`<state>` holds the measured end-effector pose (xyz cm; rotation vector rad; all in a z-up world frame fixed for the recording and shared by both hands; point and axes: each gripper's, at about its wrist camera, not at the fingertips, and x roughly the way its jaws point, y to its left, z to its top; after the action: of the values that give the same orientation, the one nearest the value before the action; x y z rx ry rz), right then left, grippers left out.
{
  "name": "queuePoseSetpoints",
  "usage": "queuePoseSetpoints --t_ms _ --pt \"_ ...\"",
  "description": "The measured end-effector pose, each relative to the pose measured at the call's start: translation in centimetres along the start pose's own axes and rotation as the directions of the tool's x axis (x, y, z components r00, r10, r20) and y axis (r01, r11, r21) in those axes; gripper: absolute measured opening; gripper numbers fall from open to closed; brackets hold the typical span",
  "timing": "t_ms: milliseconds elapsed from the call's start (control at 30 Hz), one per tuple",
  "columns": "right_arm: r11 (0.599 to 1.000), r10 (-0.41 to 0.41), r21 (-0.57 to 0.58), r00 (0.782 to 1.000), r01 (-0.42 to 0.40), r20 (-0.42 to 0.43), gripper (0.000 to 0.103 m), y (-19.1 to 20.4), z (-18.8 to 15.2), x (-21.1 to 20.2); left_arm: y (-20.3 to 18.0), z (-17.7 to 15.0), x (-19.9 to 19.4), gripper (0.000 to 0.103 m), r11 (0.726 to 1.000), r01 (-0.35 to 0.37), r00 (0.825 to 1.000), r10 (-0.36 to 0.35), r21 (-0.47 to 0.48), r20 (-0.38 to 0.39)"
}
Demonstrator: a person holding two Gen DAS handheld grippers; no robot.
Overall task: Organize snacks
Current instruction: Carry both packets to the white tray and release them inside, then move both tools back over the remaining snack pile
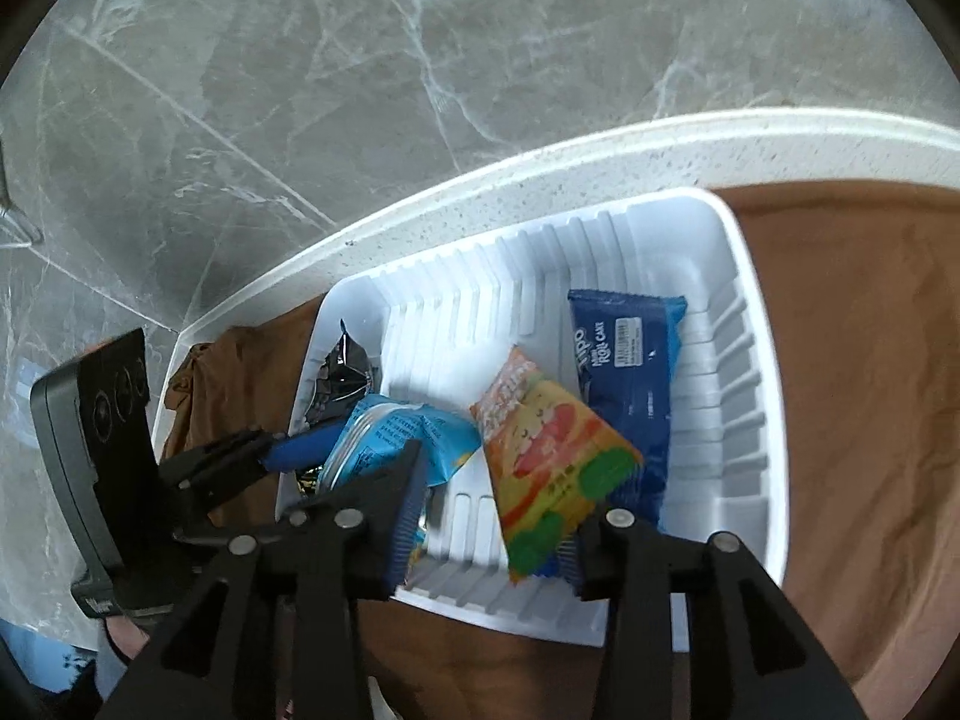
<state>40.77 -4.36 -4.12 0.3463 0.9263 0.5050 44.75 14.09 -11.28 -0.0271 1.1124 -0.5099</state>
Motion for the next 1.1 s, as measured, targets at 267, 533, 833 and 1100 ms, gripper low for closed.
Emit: queuePoseSetpoints --t_ms 267,533,833,1100 --pt "1.0 -0.005 -0.026 0.999 0.006 0.037 0.055 0.5 -2.0 -3.7 0.5 -0.9 -4.0 0.053 1.0 -0.011 0.997 0.013 -0.029 0.081" --pt "0.994 0.037 -0.105 0.998 -0.033 0.042 0.062 2.4 -5.9 -7.2 -0.6 -4.8 -7.9 0.053 0.999 0.04 0.996 -0.037 -0.029 0.08" --pt "0.977 0.037 -0.208 0.999 -0.039 -0.011 0.065 2.3 -14.0 -10.0 -4.1 -11.8 -10.2 0.054 0.998 0.041 0.999 -0.042 -0.039 -0.011" --pt "0.955 0.006 -0.293 0.994 -0.037 -0.108 0.066 1.9 -21.2 -10.1 -7.2 -18.3 -11.7 0.054 0.994 0.049 0.994 -0.058 -0.095 -0.094"
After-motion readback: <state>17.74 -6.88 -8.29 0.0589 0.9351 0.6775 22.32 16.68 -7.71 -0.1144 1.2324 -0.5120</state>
